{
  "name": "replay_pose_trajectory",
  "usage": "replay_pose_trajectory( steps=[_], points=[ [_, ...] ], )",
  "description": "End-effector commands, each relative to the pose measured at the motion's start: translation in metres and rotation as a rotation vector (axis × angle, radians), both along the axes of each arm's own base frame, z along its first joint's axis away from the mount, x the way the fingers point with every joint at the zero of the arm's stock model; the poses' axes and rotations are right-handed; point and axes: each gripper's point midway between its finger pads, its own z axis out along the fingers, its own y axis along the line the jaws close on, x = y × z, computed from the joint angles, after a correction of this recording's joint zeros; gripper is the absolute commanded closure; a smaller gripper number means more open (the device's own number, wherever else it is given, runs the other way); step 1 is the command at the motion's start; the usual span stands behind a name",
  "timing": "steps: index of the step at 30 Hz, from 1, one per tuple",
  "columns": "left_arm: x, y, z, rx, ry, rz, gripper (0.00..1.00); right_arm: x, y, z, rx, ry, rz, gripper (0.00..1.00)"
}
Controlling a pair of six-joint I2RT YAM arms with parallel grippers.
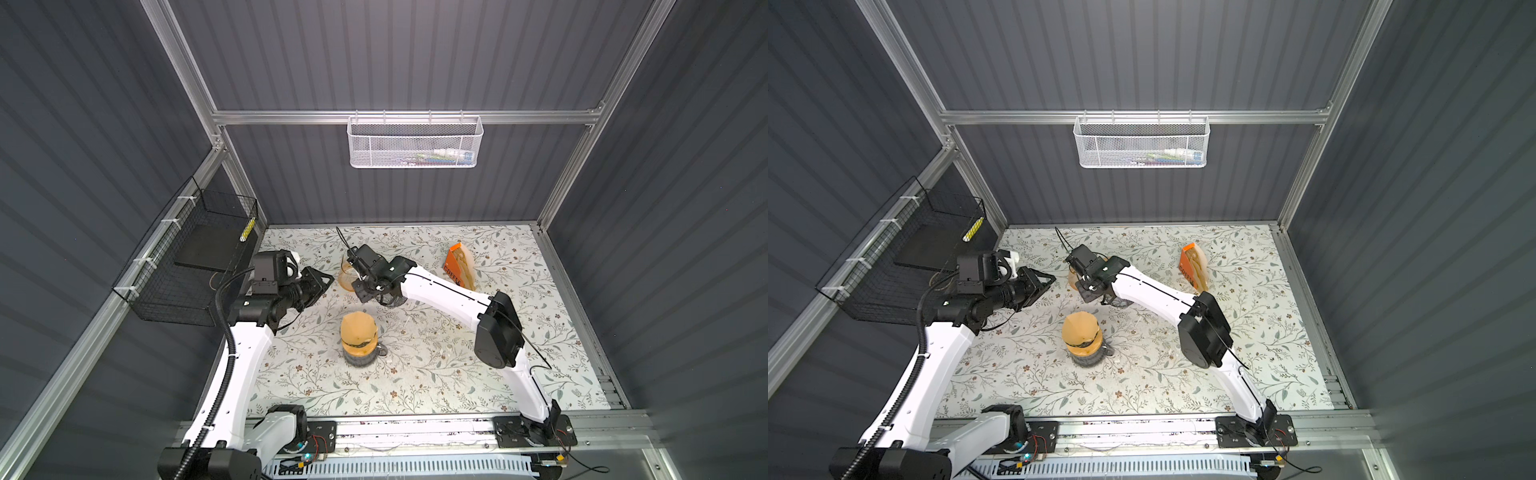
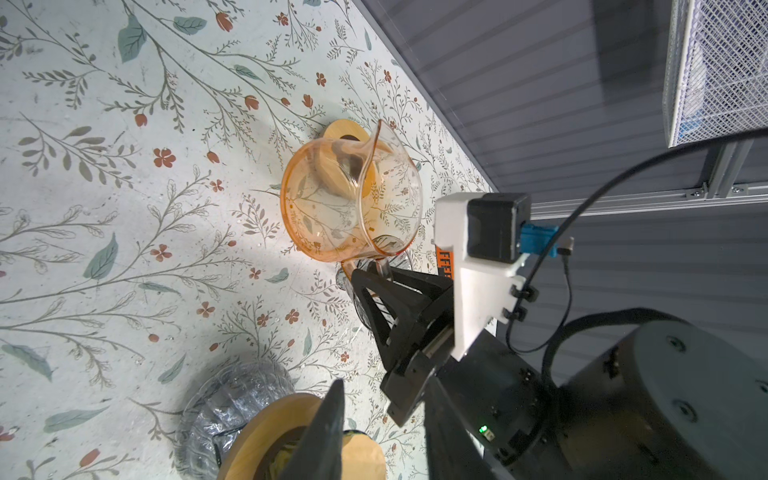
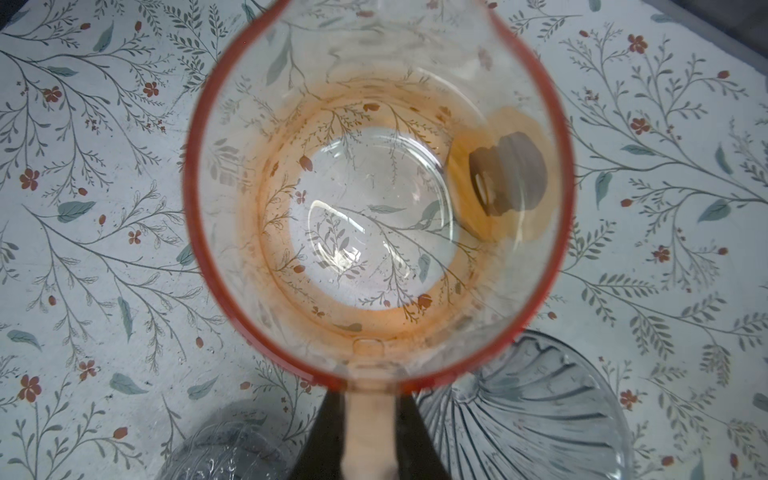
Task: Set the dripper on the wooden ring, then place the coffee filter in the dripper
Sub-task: 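Carry the pitcher with the right gripper toward the robot and set it down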
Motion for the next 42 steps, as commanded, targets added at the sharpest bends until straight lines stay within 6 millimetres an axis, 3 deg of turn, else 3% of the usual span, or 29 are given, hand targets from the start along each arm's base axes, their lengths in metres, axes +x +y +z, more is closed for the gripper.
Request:
replay_pose_trajectory(
  steps=[1, 13, 19, 26, 34, 42],
  points=[
    [-0.004, 0.001, 0.019, -0.006, -0.037, -0.004, 0.67, 0.008, -0.007, 0.036, 0.050, -0.075, -0.027, 1.00],
    [-0.003, -0.004, 0.026, -0.015, -0.042, -0.034, 0.66, -0.006, -0.040, 0.065, 0.061, -0.086, -0.074, 1.00],
    [0.002, -0.004, 0.033, 0.008, -0.057, -0.054, 0.66, -0.029, -0.075, 0.080, 0.053, -0.072, -0.101, 1.00],
    [0.003, -0.003, 0.027, 0.044, -0.052, -0.076, 0.65, -0.061, -0.126, 0.088, 0.026, -0.056, -0.149, 1.00],
    [0.000, -0.003, 0.018, 0.081, -0.041, -0.107, 0.64, -0.102, -0.166, 0.077, 0.000, -0.025, -0.157, 1.00],
    [-0.006, -0.003, 0.004, 0.085, -0.017, -0.123, 0.64, -0.151, -0.177, 0.041, -0.076, 0.029, -0.085, 1.00]
  ],
)
